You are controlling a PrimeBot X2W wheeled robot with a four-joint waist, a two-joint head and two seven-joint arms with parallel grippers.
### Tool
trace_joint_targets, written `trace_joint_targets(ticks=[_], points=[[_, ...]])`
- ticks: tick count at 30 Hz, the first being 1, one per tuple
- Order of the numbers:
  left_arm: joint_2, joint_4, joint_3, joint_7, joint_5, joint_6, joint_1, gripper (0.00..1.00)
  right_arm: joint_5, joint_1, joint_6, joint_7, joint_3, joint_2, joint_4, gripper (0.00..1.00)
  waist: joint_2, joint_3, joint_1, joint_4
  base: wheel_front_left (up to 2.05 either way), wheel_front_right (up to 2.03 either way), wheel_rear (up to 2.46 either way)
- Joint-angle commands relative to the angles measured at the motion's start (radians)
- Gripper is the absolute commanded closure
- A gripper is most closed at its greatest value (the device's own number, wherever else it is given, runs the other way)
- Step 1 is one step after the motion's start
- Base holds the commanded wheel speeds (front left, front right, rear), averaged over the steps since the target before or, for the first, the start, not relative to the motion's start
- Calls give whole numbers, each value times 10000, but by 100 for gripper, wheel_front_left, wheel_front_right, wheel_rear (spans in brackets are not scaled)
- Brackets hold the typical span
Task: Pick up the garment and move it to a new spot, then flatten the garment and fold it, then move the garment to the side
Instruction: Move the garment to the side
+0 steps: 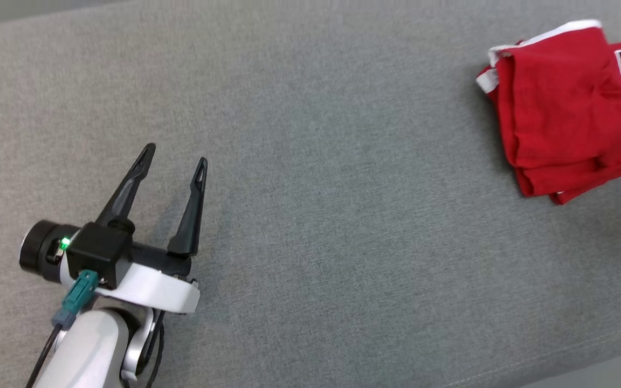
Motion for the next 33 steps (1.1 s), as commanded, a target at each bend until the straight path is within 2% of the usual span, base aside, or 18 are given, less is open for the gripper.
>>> trace_joint_targets(ticks=[1,3,8,11,15,23,33], points=[[-2,51,84,-68,-94,96,213,0,-183,363,-1,-87,-306,172,-291,0,0,-439,0,-69,0,0,0],[-27,96,151,-107,-190,179,400,0,-561,819,1,-102,-950,428,-925,0,0,-685,0,-21,0,0,0],[-114,173,286,-221,-410,389,875,0,-1870,2302,1,-102,-2368,1602,-2721,0,0,-1227,0,228,0,0,0],[-170,215,361,-272,-555,483,1075,0,-2547,3034,1,-105,-2727,2335,-3653,0,0,-1476,0,486,0,0,0],[-251,342,442,-379,-720,598,1347,0,-3283,3748,1,91,-2623,3242,-4777,0,0,-1792,0,1008,0,0,0],[-238,629,736,-555,-960,812,1757,0,-4076,4245,1,498,-2390,3972,-5850,0,0,-2202,0,1674,0,0,0],[-47,955,1153,-701,-1285,1011,2580,0,-4577,4990,1,813,-2435,4377,-6164,0,0,-2995,0,2142,0,0,0]])
